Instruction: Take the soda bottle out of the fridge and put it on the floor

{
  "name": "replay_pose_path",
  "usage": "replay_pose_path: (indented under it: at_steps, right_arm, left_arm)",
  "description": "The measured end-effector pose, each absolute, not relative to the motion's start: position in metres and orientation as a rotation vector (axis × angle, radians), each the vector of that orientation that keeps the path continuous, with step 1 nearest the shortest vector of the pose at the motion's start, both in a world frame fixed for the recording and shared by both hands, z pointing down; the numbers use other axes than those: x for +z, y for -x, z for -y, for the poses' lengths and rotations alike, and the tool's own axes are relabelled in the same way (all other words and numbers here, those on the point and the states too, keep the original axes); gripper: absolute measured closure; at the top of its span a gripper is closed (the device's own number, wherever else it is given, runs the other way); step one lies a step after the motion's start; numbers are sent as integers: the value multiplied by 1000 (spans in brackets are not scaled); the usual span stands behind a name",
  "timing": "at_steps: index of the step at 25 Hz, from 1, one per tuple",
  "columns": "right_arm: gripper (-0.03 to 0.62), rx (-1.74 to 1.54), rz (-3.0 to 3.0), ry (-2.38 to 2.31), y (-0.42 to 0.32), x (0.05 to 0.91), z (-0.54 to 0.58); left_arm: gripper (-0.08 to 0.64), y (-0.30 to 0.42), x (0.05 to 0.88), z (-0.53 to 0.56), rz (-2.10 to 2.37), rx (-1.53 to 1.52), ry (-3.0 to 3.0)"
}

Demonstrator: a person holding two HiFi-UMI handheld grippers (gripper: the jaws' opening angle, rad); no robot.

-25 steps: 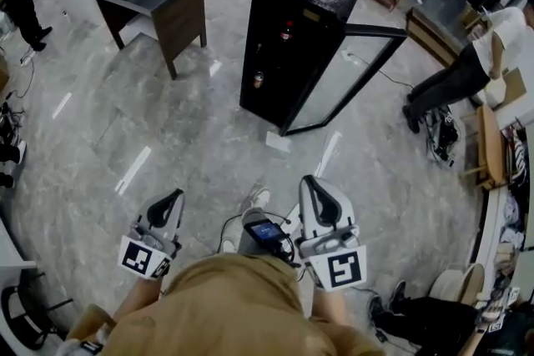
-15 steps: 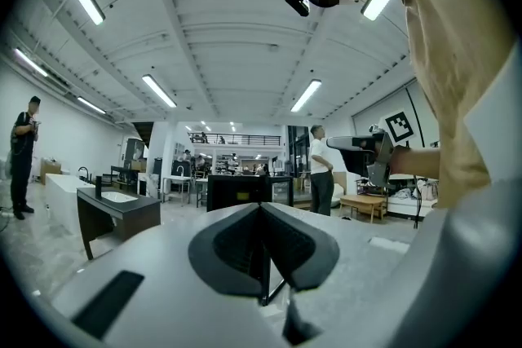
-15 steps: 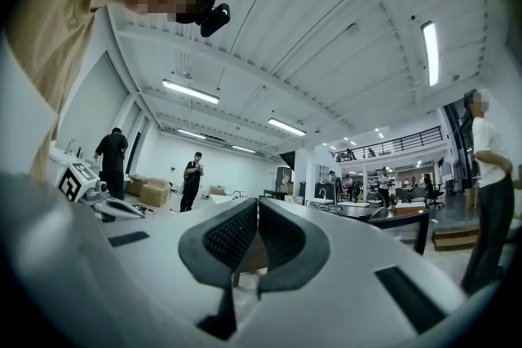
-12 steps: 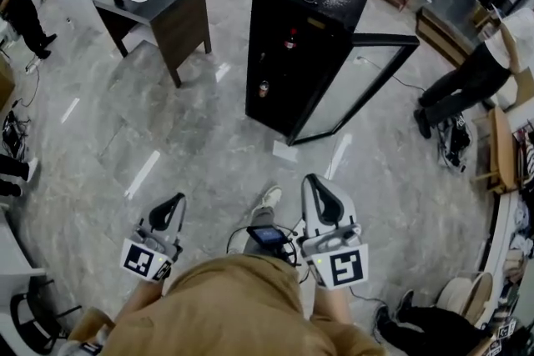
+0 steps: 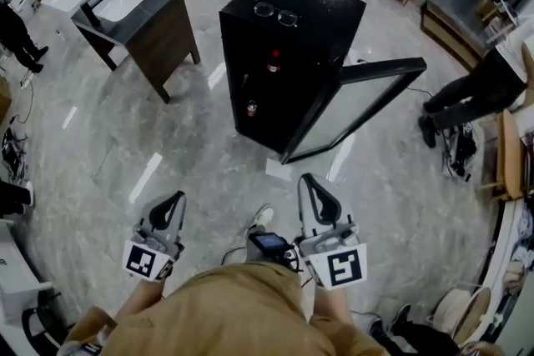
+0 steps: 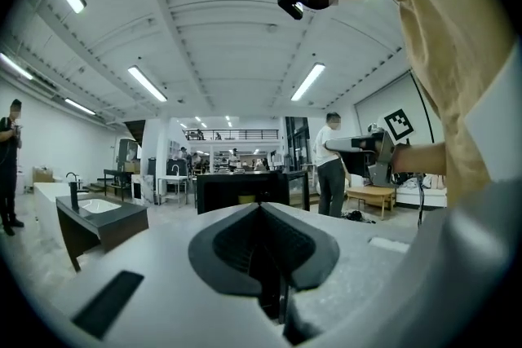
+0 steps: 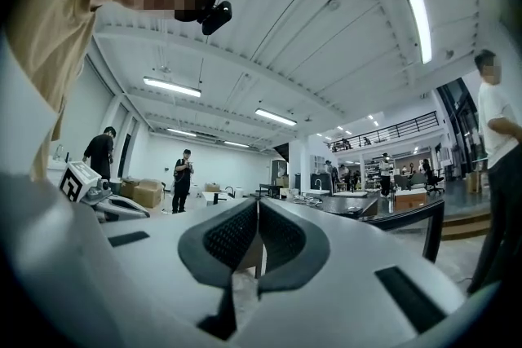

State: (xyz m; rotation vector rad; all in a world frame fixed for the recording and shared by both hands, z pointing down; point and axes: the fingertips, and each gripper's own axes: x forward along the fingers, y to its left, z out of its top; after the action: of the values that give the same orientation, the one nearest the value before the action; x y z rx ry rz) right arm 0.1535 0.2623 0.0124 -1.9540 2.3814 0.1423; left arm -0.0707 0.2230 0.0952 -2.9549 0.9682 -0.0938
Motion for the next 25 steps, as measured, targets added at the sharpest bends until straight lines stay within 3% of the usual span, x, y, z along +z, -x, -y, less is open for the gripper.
replay_pose_path:
  at_steps: [9,25]
  right_arm:
    - [589,59,-2374,1928,-243,27,-168]
    - [589,47,-2348,1921,-299,23,-125]
  left_arm:
    - [558,-33,91,-126,-928,-129,2959]
    - [558,-117,91,-37,-828,-177,2957]
